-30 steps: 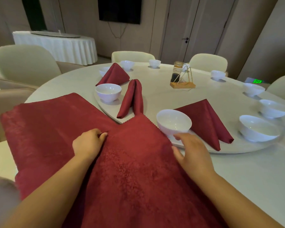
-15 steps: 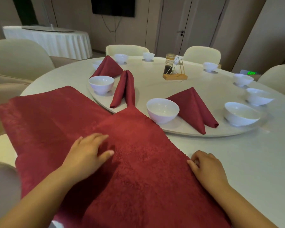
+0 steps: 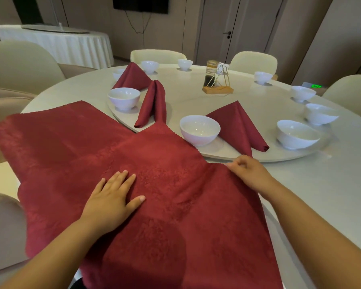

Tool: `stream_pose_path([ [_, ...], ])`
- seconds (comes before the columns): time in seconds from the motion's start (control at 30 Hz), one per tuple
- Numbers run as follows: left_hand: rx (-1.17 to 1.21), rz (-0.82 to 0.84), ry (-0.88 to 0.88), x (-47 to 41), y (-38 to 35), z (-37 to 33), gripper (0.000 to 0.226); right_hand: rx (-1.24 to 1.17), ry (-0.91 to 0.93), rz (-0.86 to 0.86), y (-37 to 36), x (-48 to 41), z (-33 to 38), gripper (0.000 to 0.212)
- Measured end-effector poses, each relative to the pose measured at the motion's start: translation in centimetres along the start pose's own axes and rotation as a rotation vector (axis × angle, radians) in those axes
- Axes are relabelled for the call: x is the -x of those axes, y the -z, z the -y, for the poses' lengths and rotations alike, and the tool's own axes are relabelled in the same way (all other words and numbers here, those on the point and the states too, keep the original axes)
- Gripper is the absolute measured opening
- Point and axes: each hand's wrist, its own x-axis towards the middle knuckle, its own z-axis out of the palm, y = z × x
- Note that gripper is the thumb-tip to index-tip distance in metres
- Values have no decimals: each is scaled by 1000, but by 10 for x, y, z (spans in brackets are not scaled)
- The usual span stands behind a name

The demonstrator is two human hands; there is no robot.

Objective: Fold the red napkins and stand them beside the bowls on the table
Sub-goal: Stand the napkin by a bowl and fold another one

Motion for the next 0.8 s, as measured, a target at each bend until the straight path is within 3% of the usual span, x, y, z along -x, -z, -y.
stream_pose_path([
  [0.17, -9, -6, 25, 1, -2, -1, 68, -8, -208, 356, 48, 17, -21, 32],
  [0.4, 9, -13, 40, -1, -3, -3, 65, 53, -161, 618, 78, 49, -45, 35],
  [0.47, 14, -22, 45, -1, -4, -4, 64, -35, -151, 560, 80, 54, -40, 22],
  [0.57, 27, -41, 49, 0, -4, -6, 63, -121, -158, 359, 84, 52, -34, 24],
  [0.7, 25, -56, 54, 1, -5, -6, 63, 153, -134, 229, 76, 40, -39, 23],
  [0.8, 25, -56, 53, 0, -6, -6, 63, 514, -137, 121, 58, 36, -50, 5],
])
